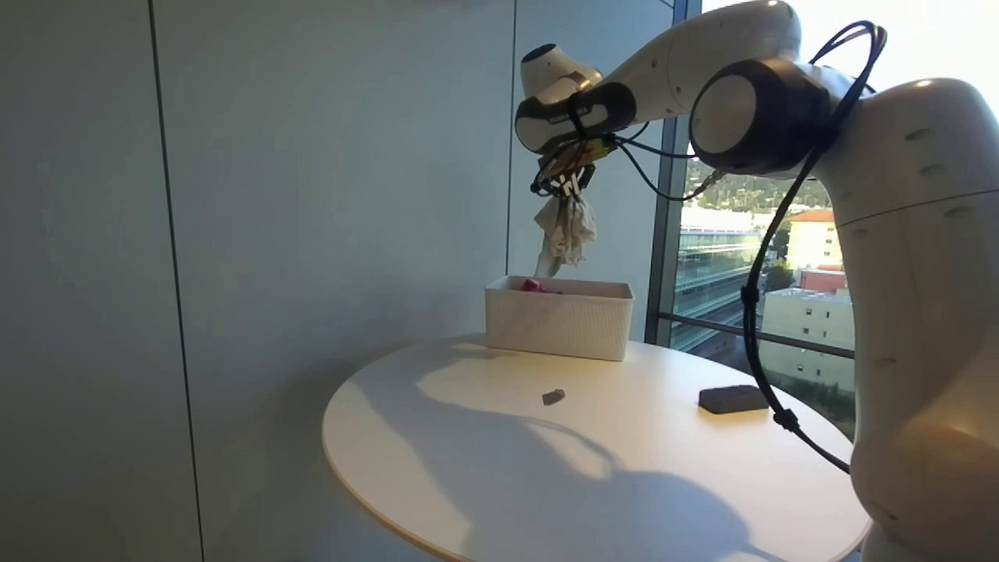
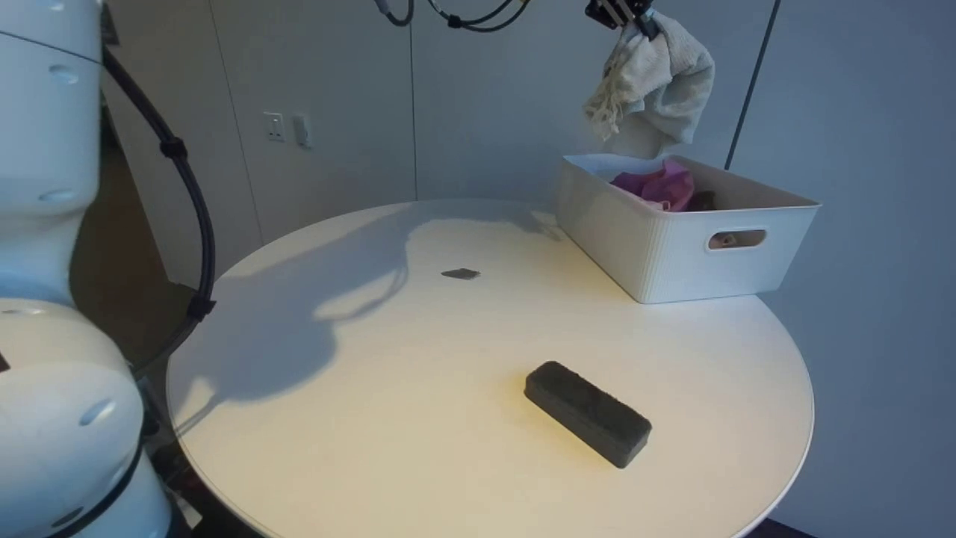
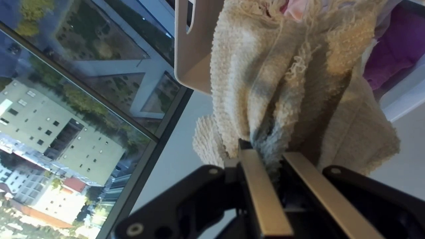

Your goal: Use the white towel to clean the table, then put the towel in the basket

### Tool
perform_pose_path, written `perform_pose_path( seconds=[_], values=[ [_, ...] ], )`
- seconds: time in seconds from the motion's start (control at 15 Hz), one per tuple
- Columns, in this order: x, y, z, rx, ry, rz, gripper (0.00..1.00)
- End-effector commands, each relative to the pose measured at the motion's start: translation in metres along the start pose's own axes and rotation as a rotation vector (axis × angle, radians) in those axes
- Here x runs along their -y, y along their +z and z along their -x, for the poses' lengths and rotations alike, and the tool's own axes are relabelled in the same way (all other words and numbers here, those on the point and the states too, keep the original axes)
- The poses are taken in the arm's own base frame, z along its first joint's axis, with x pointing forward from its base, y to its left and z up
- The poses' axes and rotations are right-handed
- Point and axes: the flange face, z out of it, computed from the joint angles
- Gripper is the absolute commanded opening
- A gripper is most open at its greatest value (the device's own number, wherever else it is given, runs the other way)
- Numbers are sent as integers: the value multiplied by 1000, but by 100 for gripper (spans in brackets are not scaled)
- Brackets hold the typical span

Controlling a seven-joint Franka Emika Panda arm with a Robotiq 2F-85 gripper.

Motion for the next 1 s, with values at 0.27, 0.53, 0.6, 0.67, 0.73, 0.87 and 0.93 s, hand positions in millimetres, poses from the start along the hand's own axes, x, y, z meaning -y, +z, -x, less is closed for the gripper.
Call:
perform_pose_path(
  seconds=[0.27, 0.53, 0.6, 0.67, 0.73, 0.87, 0.93],
  values=[
    [7, -7, -19, 99, 95, 60, 49],
    [14, -7, -21, 81, 99, 56, 75],
    [17, -13, -18, 92, 97, 17, 81],
    [21, -20, -17, 85, 90, -40, 89],
    [27, -30, -11, 102, 47, -117, 95],
    [38, -51, 8, 149, 2, -202, 100],
    [43, -59, 20, 170, -22, -245, 100]
  ],
)
